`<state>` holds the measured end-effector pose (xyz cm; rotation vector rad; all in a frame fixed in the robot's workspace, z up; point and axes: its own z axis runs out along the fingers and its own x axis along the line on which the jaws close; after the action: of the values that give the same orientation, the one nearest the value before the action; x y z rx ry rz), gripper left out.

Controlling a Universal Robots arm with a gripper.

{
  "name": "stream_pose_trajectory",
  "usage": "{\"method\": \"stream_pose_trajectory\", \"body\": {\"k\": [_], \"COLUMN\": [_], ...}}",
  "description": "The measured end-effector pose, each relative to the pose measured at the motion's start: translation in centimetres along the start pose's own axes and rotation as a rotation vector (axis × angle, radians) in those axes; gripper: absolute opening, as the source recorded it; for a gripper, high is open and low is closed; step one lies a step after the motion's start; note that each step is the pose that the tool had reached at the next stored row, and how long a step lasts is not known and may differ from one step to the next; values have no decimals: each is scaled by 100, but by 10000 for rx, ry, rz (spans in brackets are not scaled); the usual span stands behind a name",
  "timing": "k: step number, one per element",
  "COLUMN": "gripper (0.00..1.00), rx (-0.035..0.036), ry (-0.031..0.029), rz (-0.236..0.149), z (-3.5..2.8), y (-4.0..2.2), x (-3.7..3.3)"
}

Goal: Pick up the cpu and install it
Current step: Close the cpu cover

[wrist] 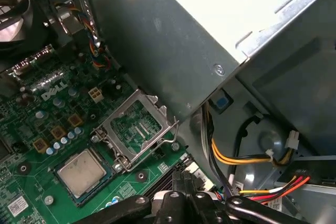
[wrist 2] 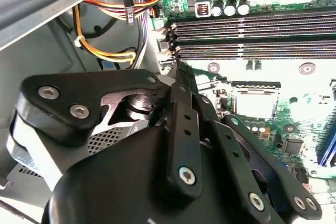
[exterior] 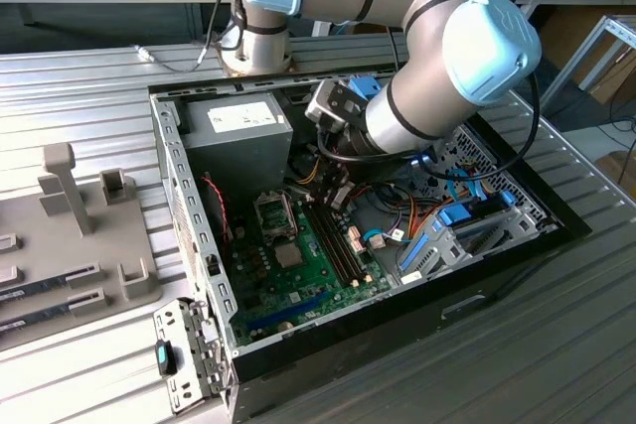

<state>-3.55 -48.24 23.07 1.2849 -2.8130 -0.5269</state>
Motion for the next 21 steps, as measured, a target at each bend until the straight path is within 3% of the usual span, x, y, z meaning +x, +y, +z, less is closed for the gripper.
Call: {"method": "stream_pose_trajectory", "body": {"k": [5,6,7,9,10,14,18,21], "gripper": [11,11,11,11,11,11,11,11], "rx": [14,51,200,357,395,391,276,232], "ry": [10,56,226,405,450,447,318,270], "rz": [1,-2,19,41,44,39,13,4], "z": [6,17,40,54,62,89,112,143], "y": [7,28,70,97,115,189,218,212], "x": [-5,-25,-64,-84,-92,-95,-69,-69]}}
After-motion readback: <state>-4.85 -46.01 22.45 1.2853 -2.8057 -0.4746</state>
